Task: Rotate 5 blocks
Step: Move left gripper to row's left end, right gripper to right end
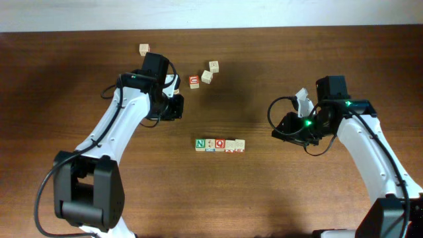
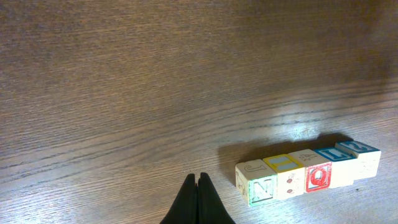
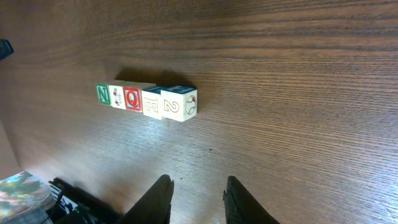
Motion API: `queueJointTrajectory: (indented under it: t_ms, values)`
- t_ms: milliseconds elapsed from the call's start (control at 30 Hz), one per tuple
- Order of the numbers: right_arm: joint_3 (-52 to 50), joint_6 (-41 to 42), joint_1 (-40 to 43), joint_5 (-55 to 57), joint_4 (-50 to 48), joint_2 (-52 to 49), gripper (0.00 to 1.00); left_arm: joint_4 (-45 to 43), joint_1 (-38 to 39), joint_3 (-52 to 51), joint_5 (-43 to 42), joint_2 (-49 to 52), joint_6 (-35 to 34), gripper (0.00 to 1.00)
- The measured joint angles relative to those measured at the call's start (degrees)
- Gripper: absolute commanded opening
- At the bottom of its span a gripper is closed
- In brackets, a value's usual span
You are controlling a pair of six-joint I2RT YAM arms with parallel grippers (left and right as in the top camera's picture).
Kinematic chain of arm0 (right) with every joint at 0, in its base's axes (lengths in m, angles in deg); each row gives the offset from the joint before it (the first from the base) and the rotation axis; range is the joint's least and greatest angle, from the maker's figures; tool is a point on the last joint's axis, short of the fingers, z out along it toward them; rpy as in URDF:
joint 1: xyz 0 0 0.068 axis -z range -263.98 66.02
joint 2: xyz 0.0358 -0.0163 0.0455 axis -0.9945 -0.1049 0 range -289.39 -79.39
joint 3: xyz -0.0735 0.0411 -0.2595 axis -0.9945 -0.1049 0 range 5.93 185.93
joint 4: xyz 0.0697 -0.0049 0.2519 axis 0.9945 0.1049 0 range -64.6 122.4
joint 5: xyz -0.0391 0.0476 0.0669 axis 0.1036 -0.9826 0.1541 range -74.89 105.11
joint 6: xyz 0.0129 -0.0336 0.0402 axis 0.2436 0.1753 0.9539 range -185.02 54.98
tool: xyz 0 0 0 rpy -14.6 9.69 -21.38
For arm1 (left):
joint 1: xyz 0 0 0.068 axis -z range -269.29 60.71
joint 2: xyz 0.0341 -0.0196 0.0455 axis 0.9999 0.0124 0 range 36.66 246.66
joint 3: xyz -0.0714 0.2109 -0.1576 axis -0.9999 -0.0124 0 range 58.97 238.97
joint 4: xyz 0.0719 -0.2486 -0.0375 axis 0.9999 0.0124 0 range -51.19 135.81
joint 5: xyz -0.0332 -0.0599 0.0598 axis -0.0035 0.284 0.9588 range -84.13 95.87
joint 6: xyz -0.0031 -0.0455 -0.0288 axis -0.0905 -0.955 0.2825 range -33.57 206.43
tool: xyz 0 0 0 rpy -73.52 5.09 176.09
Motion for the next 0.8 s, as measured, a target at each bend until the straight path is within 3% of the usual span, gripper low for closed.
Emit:
queueJointTrajectory:
  t_ms: [800]
  values:
    - [-0.3,0.0,0.0,0.2,-0.3,-2.1,0.29,-0.1,0.0,-0.3,0.3,0.0,-0.9,0.0]
